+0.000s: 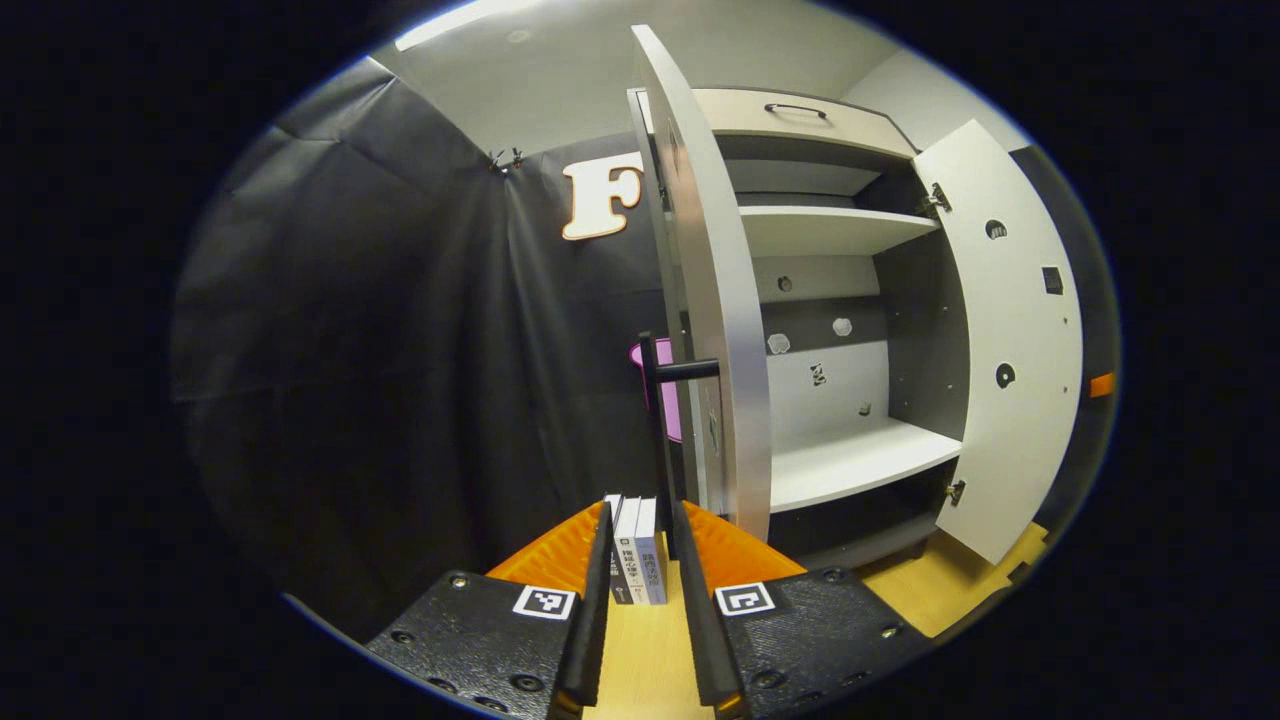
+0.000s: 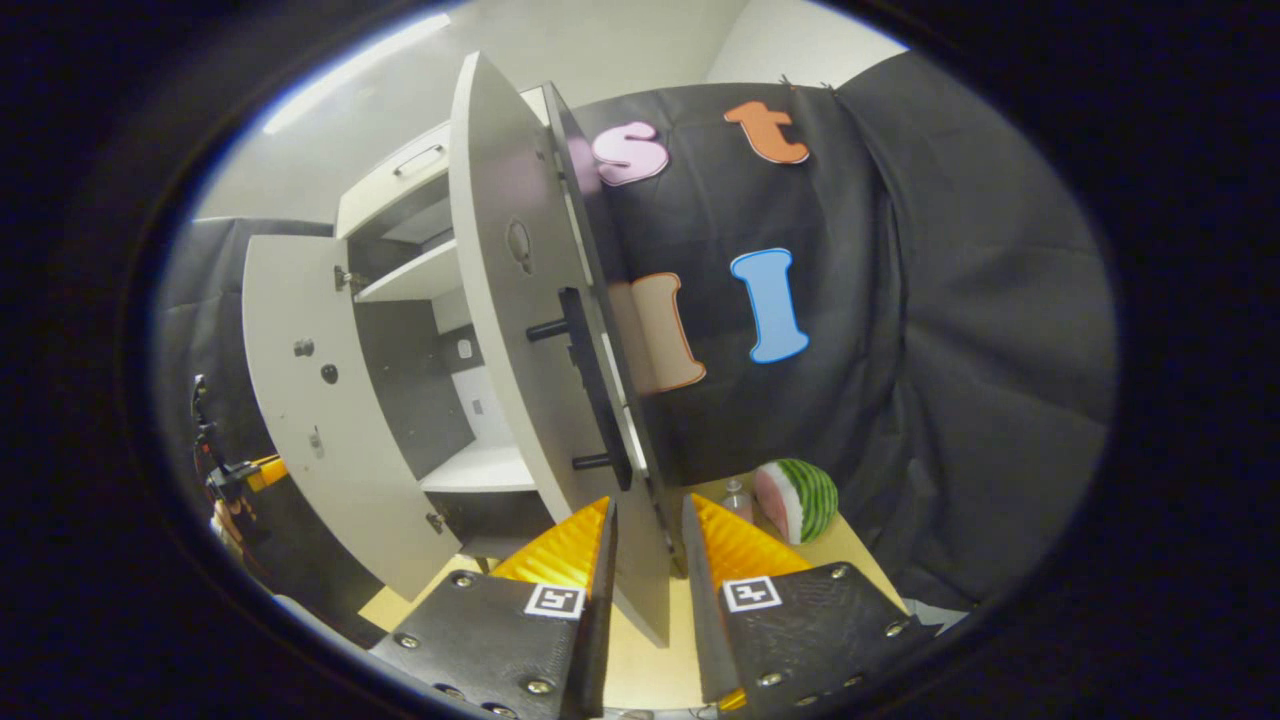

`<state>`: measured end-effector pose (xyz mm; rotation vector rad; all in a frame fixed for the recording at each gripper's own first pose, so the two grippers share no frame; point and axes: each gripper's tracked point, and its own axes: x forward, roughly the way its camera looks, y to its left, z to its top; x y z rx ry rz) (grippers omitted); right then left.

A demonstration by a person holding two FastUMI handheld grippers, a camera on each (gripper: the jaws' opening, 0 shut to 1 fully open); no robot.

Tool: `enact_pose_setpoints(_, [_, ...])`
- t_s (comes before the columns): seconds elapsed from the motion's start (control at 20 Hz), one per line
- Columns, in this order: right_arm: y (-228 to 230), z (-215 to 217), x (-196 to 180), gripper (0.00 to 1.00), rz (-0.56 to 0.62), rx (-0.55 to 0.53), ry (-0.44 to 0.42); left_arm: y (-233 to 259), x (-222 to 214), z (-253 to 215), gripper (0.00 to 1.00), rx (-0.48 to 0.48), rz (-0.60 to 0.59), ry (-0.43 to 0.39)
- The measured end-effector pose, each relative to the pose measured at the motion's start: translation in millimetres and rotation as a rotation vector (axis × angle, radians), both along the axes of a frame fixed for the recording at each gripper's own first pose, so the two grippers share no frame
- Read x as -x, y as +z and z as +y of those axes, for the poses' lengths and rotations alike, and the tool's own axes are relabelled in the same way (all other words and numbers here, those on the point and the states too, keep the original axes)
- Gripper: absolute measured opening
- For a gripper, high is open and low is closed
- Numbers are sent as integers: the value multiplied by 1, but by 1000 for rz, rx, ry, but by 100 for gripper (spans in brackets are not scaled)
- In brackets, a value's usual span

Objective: Open the right door of the double-door shoe cabinet with the right hand, and open the left door with the left hand.

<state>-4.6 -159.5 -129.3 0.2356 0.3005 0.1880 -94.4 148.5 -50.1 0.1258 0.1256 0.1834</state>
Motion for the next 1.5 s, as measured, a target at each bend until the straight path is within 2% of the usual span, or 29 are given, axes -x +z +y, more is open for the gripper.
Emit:
enact_pose_setpoints(0.1, [14,6,1,36,-31,14,15,5,15,-4,34,5,-1,40])
enact_pose_setpoints(0.2, [37,21,6,36,-74,48,42,14,28,-21,37,13,-16,52])
enact_pose_setpoints(0.4, [78,78,15,36,-159,133,169,30,33,-80,37,15,-10,7])
enact_pose_setpoints(0.55, [85,125,19,36,-178,153,250,40,16,-129,41,-1,4,-54])
enact_pose_setpoints(0.6, [89,141,19,35,-201,158,270,44,11,-141,37,-8,3,-73])
enact_pose_setpoints(0.7, [93,176,12,35,-226,156,301,53,-6,-168,41,1,-13,-112])
enact_pose_setpoints(0.75, [93,192,9,27,-234,151,315,56,-14,-178,41,15,-22,-124])
enact_pose_setpoints(0.95, [104,231,-5,27,-274,165,307,71,-41,-203,37,34,-63,-150])
enact_pose_setpoints(1.05, [108,240,-16,39,-288,160,291,76,-49,-210,41,51,-68,-163])
enact_pose_setpoints(1.1, [110,244,-21,46,-296,151,280,78,-53,-215,52,67,-71,-174])
enact_pose_setpoints(1.15, [113,244,-27,55,-305,145,265,79,-56,-218,57,76,-73,-182])
enact_pose_setpoints(1.2, [115,245,-31,78,-312,138,256,79,-59,-218,71,78,-74,-188])
enact_pose_setpoints(1.3, [115,250,-38,90,-315,138,247,80,-66,-218,100,76,-76,-198])
enact_pose_setpoints(1.35, [115,250,-42,89,-315,144,236,79,-70,-217,99,79,-77,-201])
enact_pose_setpoints(1.4, [114,251,-45,92,-318,148,227,80,-72,-216,98,85,-80,-201])
enact_pose_setpoints(1.5, [113,254,-49,92,-317,148,213,79,-79,-215,98,101,-85,-212])
